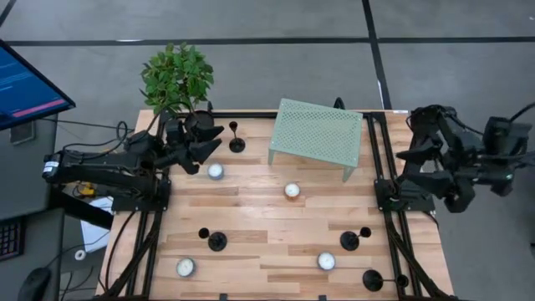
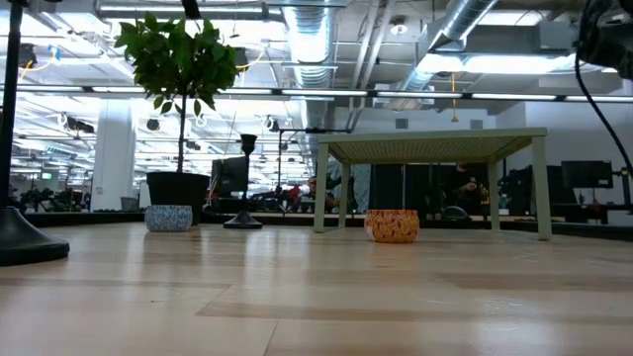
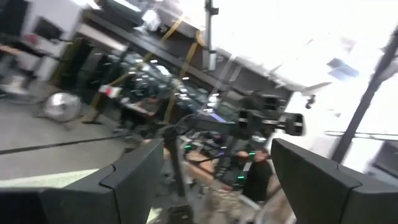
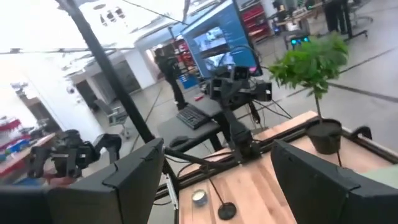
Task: Pick & Place candle stick holders
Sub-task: Put the candle holder on the shelf
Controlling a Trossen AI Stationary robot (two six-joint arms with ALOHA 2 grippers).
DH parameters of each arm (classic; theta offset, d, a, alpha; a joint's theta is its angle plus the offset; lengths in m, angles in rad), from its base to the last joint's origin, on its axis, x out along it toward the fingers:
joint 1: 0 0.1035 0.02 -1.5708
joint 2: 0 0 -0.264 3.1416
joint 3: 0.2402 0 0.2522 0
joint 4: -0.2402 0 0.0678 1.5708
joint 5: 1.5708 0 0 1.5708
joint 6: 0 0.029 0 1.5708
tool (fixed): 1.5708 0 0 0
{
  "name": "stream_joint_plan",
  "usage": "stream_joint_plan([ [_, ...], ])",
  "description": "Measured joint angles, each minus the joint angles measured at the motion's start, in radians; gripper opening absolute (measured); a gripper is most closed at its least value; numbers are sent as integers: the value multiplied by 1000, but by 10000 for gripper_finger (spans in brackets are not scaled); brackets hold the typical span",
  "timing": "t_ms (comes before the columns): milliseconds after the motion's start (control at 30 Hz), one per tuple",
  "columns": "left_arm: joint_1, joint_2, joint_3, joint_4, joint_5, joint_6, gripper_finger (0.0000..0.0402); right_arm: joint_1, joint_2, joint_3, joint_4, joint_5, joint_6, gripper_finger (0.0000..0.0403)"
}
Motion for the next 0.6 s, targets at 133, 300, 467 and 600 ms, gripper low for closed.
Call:
stream_joint_plan([
  [133, 0, 1, 8, 20, 73, -43, 300, 4, 57, 121, -7, 0, -240, 286],
  [300, 0, 30, 75, -72, 119, -45, 300, -37, 93, 230, -106, -1, -391, 286],
  [467, 0, 102, 225, -393, 123, -57, 300, -113, 89, 260, -273, 0, -380, 286],
  [600, 0, 183, 317, -507, 123, -36, 300, -200, 89, 259, -387, 0, -364, 286],
])
